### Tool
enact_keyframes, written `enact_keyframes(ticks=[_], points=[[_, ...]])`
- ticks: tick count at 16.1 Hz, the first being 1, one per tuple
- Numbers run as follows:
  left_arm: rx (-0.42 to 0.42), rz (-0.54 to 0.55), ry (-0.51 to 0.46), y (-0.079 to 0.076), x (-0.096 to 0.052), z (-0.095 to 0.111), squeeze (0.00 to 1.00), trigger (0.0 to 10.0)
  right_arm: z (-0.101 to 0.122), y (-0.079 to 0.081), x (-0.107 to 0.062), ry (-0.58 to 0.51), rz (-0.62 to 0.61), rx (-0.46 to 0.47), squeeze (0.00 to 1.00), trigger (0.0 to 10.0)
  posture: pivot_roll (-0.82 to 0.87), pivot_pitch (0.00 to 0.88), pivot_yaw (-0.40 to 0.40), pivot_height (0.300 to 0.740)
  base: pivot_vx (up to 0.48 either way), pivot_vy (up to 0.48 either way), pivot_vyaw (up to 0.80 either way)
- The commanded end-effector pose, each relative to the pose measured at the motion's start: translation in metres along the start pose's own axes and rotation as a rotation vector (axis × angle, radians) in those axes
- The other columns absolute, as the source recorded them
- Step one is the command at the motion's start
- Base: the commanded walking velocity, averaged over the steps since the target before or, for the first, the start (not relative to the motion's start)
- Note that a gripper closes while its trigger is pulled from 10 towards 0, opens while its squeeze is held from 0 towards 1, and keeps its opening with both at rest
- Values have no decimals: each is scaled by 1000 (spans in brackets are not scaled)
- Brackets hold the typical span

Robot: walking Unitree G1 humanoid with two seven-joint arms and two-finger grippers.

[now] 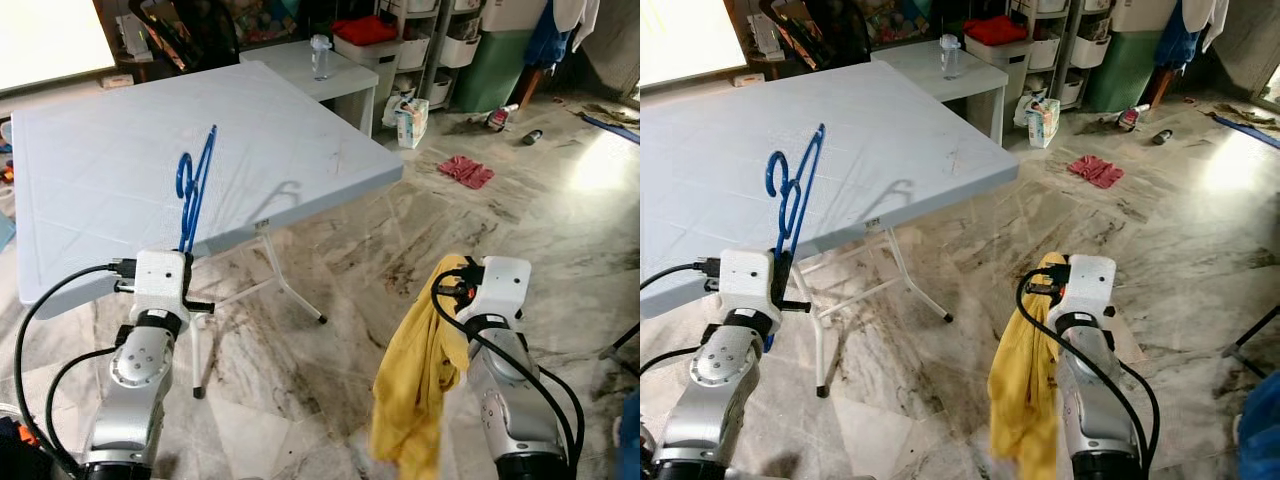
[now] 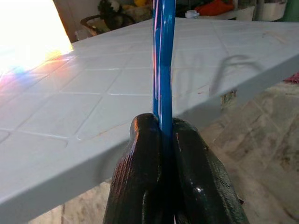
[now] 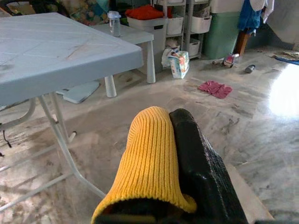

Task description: Hang hanger

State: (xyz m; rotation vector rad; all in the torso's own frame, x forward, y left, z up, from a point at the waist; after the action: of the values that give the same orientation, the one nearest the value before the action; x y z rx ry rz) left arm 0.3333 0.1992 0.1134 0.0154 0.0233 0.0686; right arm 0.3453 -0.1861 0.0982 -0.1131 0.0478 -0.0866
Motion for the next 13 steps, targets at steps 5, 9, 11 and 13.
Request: enact_keyframes(ticks=[5, 9, 11, 13], points=[[-62, 95, -48, 10, -3, 24, 0, 10000, 4, -12, 5, -18, -58, -3, 0, 10000, 149, 0, -38, 740, 0, 0, 0], [-40, 58, 70, 7, -9, -6, 0, 10000, 17, -19, 8, -59, -70, -28, 0, 10000, 117, 0, -36, 740, 0, 0, 0], [-54, 47, 114, 6, -20, -19, 0, 10000, 17, -25, 9, -60, -83, -39, 0, 10000, 121, 0, -40, 740, 0, 0, 0], [-56, 34, 132, 2, -23, -24, 0, 10000, 20, -23, 11, -66, -86, -34, 0, 10000, 120, 0, -42, 740, 0, 0, 0]])
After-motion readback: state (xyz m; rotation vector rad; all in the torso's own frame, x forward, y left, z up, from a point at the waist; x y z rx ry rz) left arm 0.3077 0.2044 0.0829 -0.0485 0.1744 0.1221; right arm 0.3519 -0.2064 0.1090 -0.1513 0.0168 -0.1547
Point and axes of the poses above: a point about 5 cm out from each wrist's last joint towards the gripper, its own x axis pointing out of the wrist towards the gripper, its own z axis along the axis of the wrist's last joint, y = z × x, the point moved 5 cm from there along x, pointing out of the wrist towards the gripper, and after that the axes turned 10 degrees about -x, right-handed, at the moved point
